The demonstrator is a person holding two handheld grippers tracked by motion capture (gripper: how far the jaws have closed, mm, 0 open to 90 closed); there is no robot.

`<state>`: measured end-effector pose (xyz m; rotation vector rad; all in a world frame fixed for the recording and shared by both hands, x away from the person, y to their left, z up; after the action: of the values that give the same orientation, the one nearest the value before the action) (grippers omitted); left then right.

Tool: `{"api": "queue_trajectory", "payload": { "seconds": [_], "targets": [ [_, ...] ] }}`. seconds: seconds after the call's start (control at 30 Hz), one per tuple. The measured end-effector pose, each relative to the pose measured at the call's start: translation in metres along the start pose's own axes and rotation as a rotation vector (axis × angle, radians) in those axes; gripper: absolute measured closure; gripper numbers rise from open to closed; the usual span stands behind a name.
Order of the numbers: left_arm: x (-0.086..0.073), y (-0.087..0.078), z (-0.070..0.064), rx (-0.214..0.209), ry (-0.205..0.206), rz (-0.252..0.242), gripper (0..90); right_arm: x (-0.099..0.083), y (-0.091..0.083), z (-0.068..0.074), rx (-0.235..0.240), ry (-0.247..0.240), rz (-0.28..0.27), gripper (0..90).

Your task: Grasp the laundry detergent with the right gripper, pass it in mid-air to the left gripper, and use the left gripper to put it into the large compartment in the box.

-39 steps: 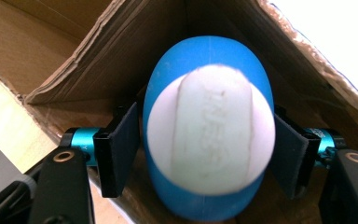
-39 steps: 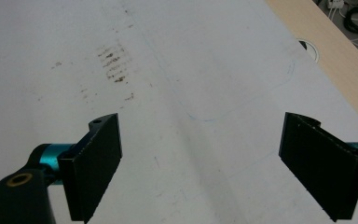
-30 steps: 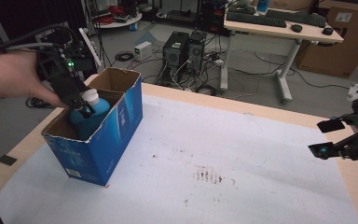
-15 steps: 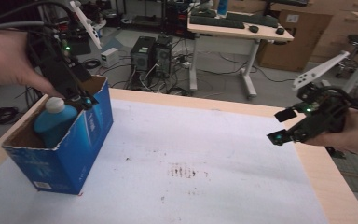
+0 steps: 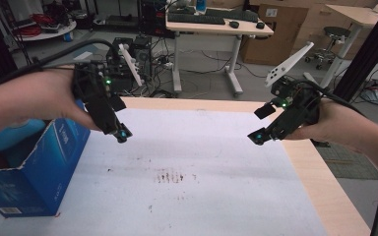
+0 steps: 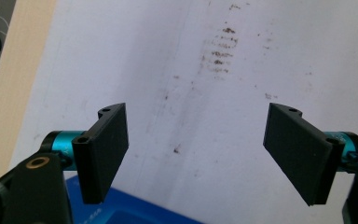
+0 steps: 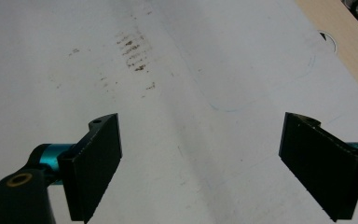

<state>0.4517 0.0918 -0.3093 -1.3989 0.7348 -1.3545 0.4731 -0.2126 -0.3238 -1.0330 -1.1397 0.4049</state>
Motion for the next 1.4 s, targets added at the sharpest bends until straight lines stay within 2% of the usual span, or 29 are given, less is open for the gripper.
{"api": "queue_trajectory", "payload": {
  "seconds": [0.2,0.43,0.67,1.4],
  "targets": [
    [0.01,0.022,-0.005,-0.001,0.01,0.002,22.3,0.002,0.004,0.005,0.016,-0.023,0.009,12.4],
    [0.009,0.033,-0.006,-0.004,-0.002,0.005,22.3,0.002,0.011,0.01,0.029,-0.044,0.029,12.4],
    [0.006,0.035,-0.006,0.004,-0.004,0.013,22.3,0.001,0.017,0.013,0.041,-0.053,0.045,12.4],
    [0.003,0.034,-0.007,0.001,-0.005,0.028,22.3,0.0,0.018,0.013,0.039,-0.057,0.055,12.4]
  ]
}}
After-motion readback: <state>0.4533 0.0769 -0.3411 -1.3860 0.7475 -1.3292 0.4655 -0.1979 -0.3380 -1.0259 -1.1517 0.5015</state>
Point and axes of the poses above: each handheld gripper's, and its own axes: y roughly forward along the jaws, x roughly out of its top, z roughly to its left, the point moved 6 cm from there along y, roughly forward along the jaws, and after that the axes turned 4 degrees about y, right-handed, at the moved point
